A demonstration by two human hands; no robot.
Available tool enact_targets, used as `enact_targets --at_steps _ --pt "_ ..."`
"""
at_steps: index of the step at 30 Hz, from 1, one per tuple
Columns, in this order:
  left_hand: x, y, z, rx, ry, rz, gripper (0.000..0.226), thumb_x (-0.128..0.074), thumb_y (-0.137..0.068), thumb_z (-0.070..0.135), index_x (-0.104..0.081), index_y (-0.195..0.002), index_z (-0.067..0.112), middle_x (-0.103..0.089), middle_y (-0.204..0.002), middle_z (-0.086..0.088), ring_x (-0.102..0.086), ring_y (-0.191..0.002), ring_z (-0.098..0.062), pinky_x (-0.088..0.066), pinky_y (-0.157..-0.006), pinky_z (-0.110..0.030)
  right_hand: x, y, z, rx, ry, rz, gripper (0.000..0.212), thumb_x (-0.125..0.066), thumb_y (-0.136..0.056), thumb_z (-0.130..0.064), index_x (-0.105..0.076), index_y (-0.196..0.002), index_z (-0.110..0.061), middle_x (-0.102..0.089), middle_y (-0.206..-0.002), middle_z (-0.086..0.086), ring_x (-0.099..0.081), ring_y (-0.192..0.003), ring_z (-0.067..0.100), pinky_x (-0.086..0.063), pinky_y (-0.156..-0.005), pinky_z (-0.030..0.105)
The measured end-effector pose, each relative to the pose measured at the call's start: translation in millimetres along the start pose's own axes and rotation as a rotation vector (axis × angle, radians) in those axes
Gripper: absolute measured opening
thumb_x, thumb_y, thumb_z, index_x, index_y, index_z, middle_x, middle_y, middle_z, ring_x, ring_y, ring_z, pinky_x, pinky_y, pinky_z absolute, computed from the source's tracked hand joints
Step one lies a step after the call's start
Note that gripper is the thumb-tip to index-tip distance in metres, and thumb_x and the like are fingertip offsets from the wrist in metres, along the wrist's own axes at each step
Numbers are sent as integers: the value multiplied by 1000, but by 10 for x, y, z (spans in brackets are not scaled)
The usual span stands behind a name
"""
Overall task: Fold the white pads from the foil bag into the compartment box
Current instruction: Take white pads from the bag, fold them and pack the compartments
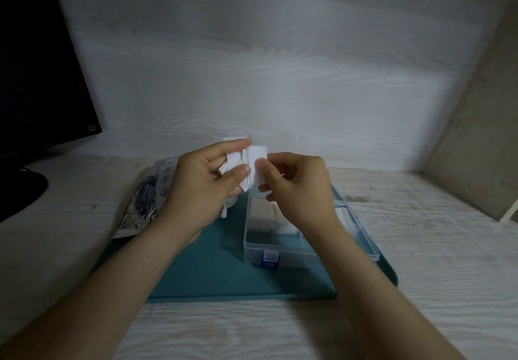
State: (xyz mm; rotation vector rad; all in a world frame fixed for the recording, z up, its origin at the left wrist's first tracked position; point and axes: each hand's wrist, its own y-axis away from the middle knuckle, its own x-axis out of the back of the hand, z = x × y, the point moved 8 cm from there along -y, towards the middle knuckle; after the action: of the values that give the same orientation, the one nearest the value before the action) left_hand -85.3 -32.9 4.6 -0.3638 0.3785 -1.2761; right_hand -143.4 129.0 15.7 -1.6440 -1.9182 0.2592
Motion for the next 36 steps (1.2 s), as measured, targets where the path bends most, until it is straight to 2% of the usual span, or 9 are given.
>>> enact_targets --at_steps 7,12,15,18,23,28,32,34,36 --pt "-28 21 1 -56 -130 -5 40 -68 -100 5 -71 -135 25 -73 -114 30 -73 -111 -3 -63 -85 -26 -37 31 25 5 36 26 15 -71 -100 -25 -82 -100 -15 -79 -79 -6 -76 -69 10 -66 -70 42" --pt "-17 23 18 -81 -184 4 43 -60 -105 6 -69 -138 33 -67 -127 28 -69 -114 -7 -64 -87 -30 -38 21 32 18 50 52 16 -72 -100 -28 -83 -98 -17 -79 -80 -8 -76 -74 11 -65 -72 44" --pt "45 11 20 -119 -250 41 45 -63 -104 5 -69 -139 33 -66 -140 16 -64 -130 -9 -64 -91 -41 -63 27 35 -3 43 5 12 -75 -97 -27 -81 -103 -18 -80 -81 -5 -77 -73 10 -66 -74 43" --pt "82 -9 7 -122 -269 73 44 -65 -103 5 -70 -136 35 -70 -134 13 -74 -114 -22 -65 -88 -47 -42 24 58 -85 -75 -28 9 -81 -93 -20 -75 -93 -27 -79 -76 0 -78 -68 16 -66 -74 45" --pt "109 -2 28 -155 -287 145 42 -64 -103 4 -70 -134 32 -74 -128 5 -77 -104 -22 -64 -88 -53 10 35 93 -224 -273 -33 22 -83 -90 -15 -75 -108 -8 -79 -76 7 -77 -68 20 -63 -65 31" --pt "216 24 106 -248 -318 271 29 -62 -102 4 -64 -114 30 -73 -95 -4 -70 -71 -39 -60 -65 -59 64 31 49 -252 -395 -33 15 -81 -92 -14 -72 -105 -17 -78 -77 5 -75 -69 18 -62 -64 28" --pt "120 100 163 -319 -530 272 28 -56 -103 2 -72 -101 25 -70 -79 15 -64 -57 -15 -52 -55 -32 220 -5 111 -274 -394 -15 13 -77 -94 -9 -69 -102 -4 -77 -84 11 -74 -73 23 -63 -67 33" --pt "20 159 196 -356 -593 249 32 -55 -103 -4 -76 -103 20 -71 -92 18 -63 -70 -1 -43 -62 -11 350 -7 186 -292 -353 3 14 -76 -93 -6 -65 -100 -1 -75 -88 17 -73 -74 26 -63 -68 35" --pt "-97 206 206 -391 -643 211 29 -55 -103 -3 -76 -112 15 -70 -104 10 -61 -83 7 -42 -71 -6 518 8 245 -293 -300 24 18 -75 -92 -3 -63 -104 -7 -74 -85 14 -72 -70 25 -62 -65 34"
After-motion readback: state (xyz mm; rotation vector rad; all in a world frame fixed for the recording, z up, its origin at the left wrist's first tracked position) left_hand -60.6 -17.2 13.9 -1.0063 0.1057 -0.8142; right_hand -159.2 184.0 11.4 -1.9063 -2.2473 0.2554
